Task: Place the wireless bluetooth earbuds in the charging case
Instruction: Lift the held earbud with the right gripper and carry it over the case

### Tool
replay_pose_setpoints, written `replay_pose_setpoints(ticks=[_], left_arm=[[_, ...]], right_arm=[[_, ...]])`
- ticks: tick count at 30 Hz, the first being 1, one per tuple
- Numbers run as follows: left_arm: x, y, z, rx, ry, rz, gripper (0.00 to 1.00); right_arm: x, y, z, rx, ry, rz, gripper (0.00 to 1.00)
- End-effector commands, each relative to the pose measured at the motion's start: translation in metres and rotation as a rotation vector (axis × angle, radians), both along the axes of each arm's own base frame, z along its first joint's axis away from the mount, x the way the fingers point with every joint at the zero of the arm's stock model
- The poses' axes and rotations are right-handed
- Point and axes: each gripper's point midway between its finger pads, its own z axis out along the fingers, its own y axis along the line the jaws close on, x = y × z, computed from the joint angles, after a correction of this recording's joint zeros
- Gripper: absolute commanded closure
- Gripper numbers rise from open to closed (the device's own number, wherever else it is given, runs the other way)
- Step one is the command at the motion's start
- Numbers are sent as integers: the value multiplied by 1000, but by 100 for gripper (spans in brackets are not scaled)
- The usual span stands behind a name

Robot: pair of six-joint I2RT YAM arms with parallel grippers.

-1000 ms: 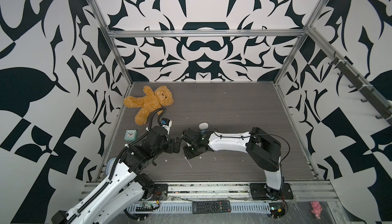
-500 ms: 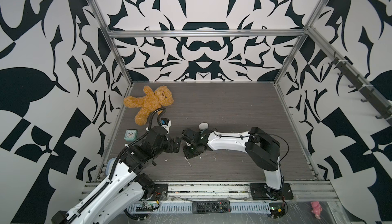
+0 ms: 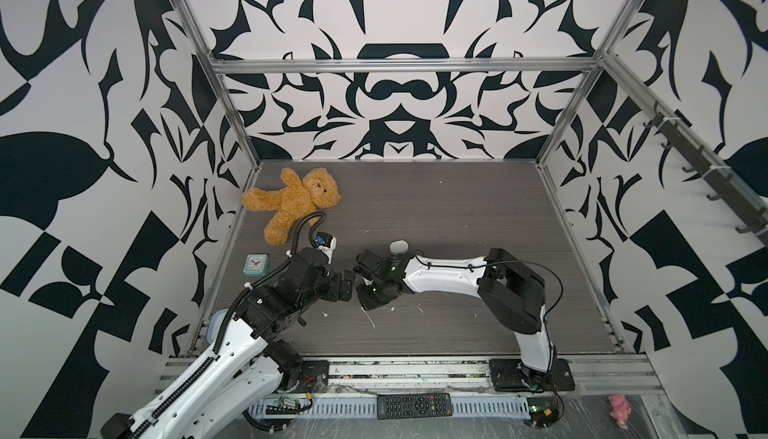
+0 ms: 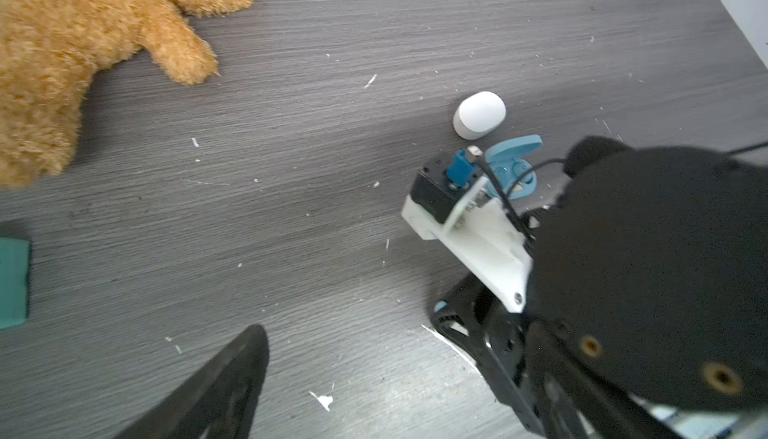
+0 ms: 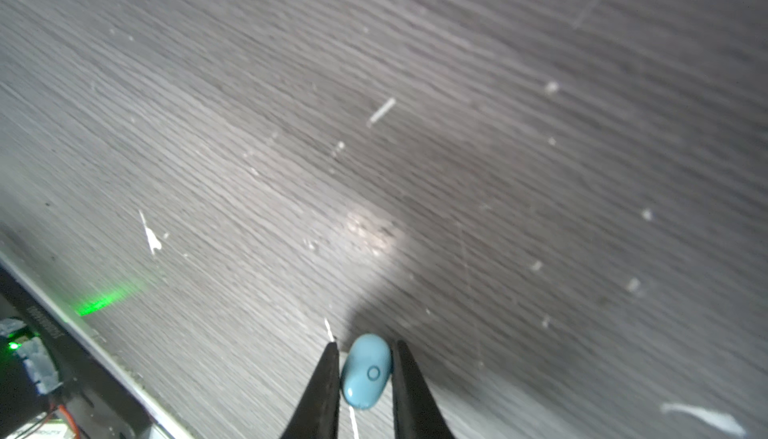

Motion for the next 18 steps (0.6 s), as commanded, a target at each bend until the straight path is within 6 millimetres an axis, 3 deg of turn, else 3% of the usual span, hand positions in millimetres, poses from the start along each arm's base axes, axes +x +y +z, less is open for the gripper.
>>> replay_pose_setpoints(ticks=[1, 11, 18], left_arm=[[-2, -9, 4, -43, -7, -34, 1], [-3, -8, 5, -47, -13, -34, 1], [-3, -8, 6, -47, -17, -33, 1]], right_arm=[[-6, 7, -2, -9, 15, 5, 76], [-7, 6, -5, -37, 16, 2, 78], [-5, 8, 5, -17, 6, -5, 82]])
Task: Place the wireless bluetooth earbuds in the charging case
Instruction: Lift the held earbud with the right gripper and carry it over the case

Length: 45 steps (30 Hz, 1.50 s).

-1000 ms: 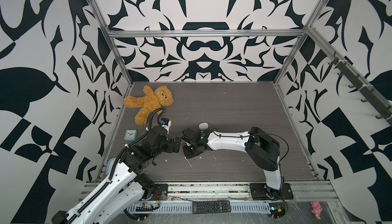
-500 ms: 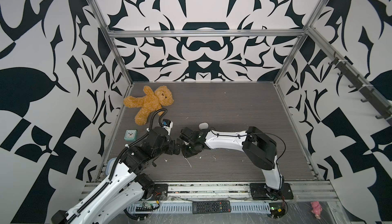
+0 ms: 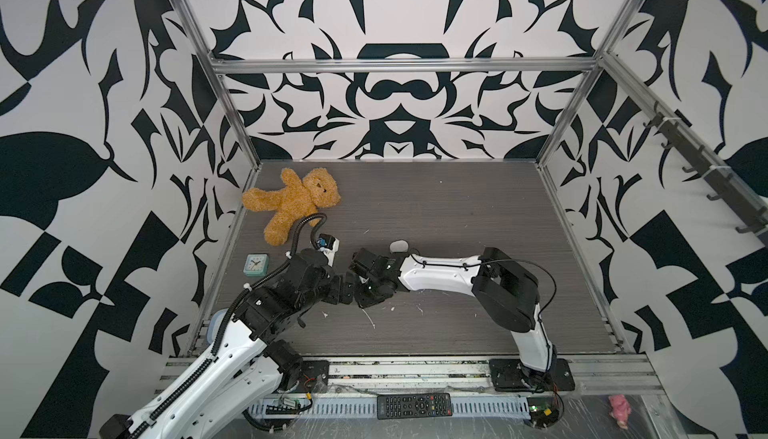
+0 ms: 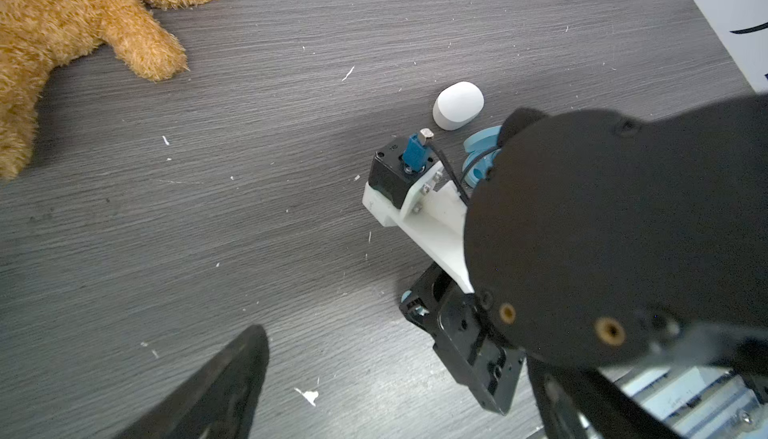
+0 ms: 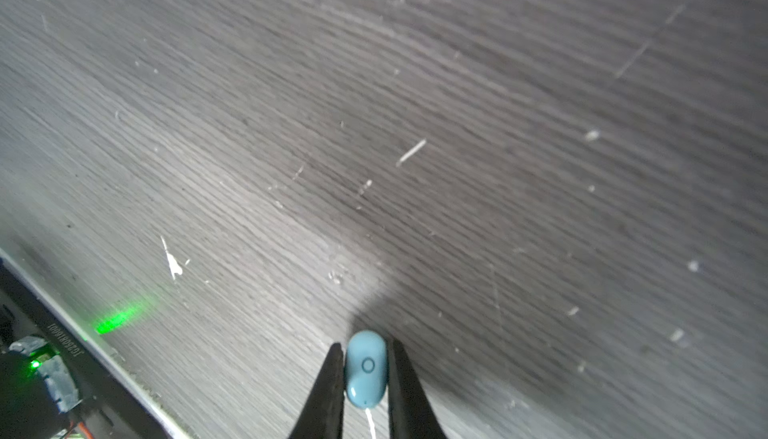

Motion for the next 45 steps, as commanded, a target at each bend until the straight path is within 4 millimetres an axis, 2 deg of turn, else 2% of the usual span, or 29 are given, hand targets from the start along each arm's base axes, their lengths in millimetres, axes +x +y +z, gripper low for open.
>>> replay_pose_setpoints(ticks=[1, 8, 15, 35, 39, 45], left_arm=[[2, -4, 5, -29, -25, -6, 1], [2, -3, 6, -31, -32, -5, 1], [2, -2, 7, -30, -39, -2, 1], [2, -2, 6, -26, -40, -5, 1], [2, -3, 6, -25, -38, -7, 1], [3, -3, 5, -23, -38, -8, 1]], right_arm=[[-8, -1, 8, -19, -5, 6, 82], [-2, 0, 34, 20, -59, -10, 85], [12, -16, 56, 4, -156, -61, 89], [67, -99, 72, -111, -373, -327, 94], [75, -111, 68, -136, -387, -374, 95], [84, -119, 68, -159, -420, -416, 95]])
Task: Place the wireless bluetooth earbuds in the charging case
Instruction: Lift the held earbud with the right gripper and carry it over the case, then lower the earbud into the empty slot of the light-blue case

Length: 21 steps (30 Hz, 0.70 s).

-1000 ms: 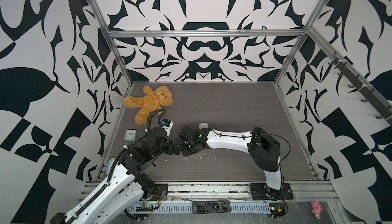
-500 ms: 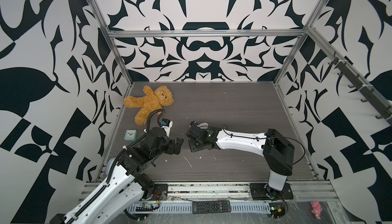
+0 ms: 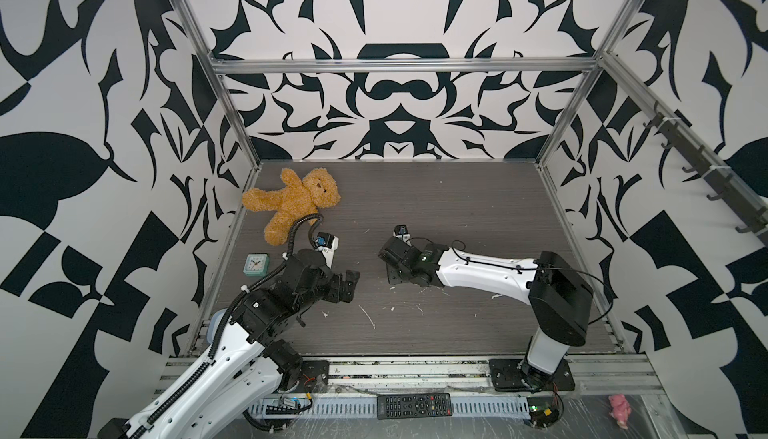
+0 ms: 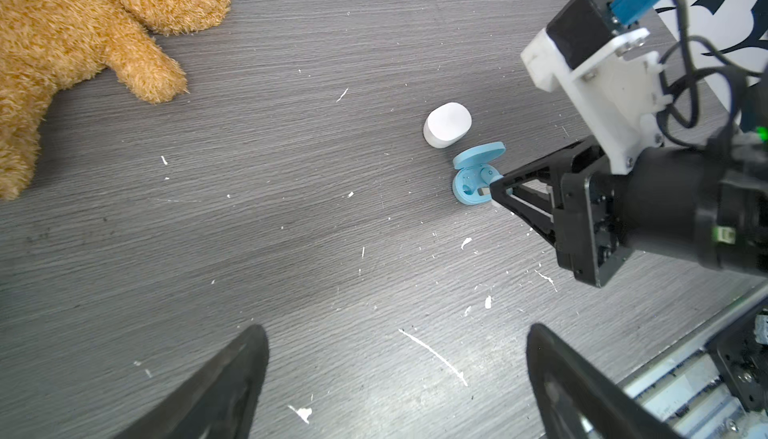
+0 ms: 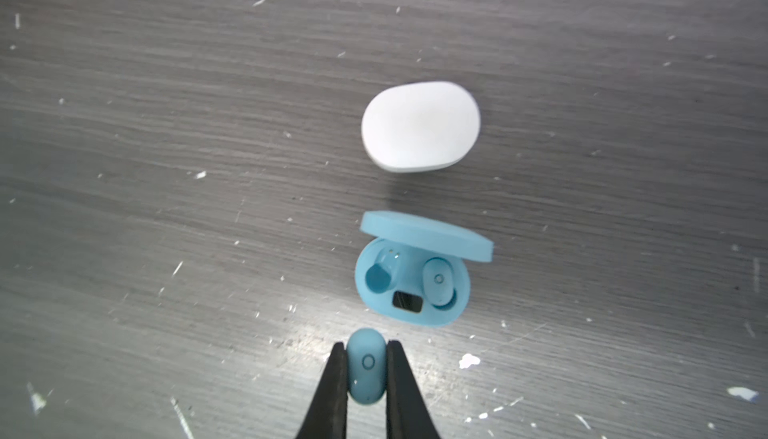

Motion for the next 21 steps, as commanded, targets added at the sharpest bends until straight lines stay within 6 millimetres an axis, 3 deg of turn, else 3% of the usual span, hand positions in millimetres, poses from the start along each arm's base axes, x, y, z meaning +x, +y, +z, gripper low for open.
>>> replay_pose_setpoints(ticks=[1, 21], left_arm=[[0, 0, -4, 7, -1, -4, 1], [1, -2, -5, 10, 2, -9, 1]], right_arm=[[11, -8, 12, -4, -58, -57, 95], [25, -5, 2, 27, -69, -120, 97]])
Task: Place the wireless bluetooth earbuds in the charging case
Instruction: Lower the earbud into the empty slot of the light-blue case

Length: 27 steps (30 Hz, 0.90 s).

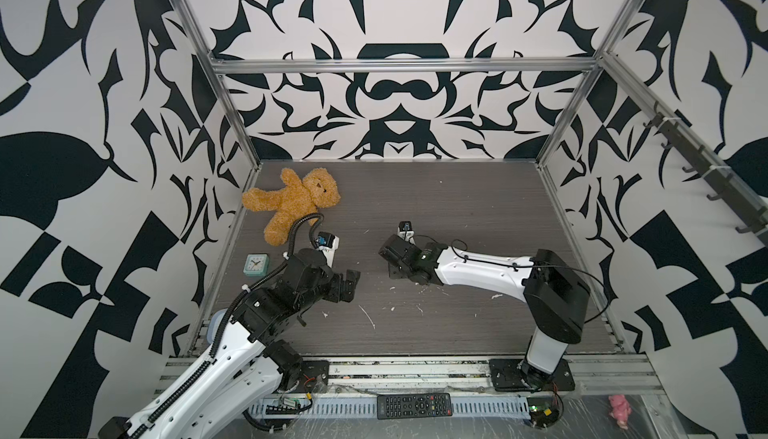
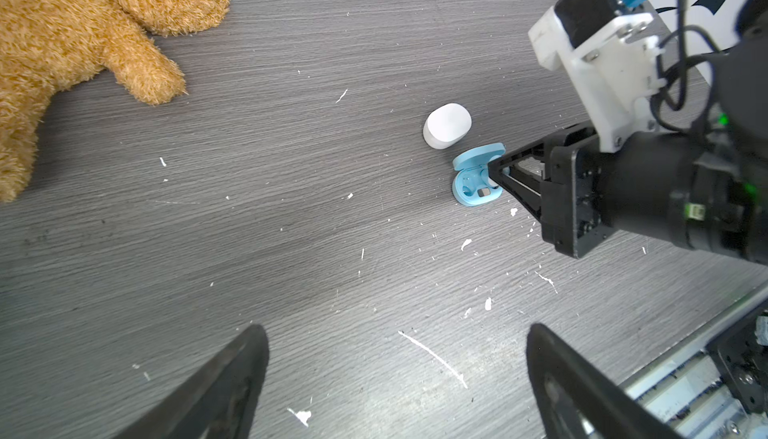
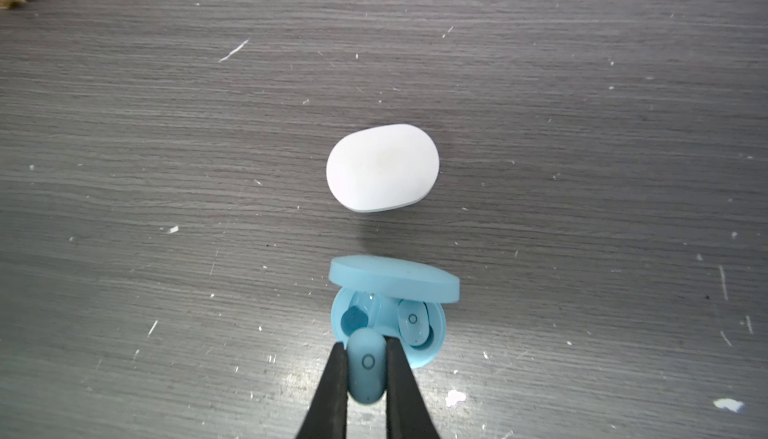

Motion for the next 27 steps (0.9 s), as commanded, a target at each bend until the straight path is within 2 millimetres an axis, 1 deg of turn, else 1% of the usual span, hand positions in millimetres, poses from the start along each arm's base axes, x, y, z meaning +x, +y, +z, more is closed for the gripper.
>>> replay_pose_setpoints(ticks=[1, 5, 19, 27], left_arm=[[-1, -1, -5, 8, 1, -8, 1], [-1, -1, -5, 7, 2, -9, 1], [-1, -1, -5, 8, 0, -11, 1], [-1, -1, -5, 9, 0, -10, 1]], right_arm=[[7, 1, 6, 23, -28, -36, 97], [9, 0, 3, 23, -33, -51, 97], [10, 1, -15, 18, -12, -74, 98], [10, 2, -20, 19, -8, -74, 98]])
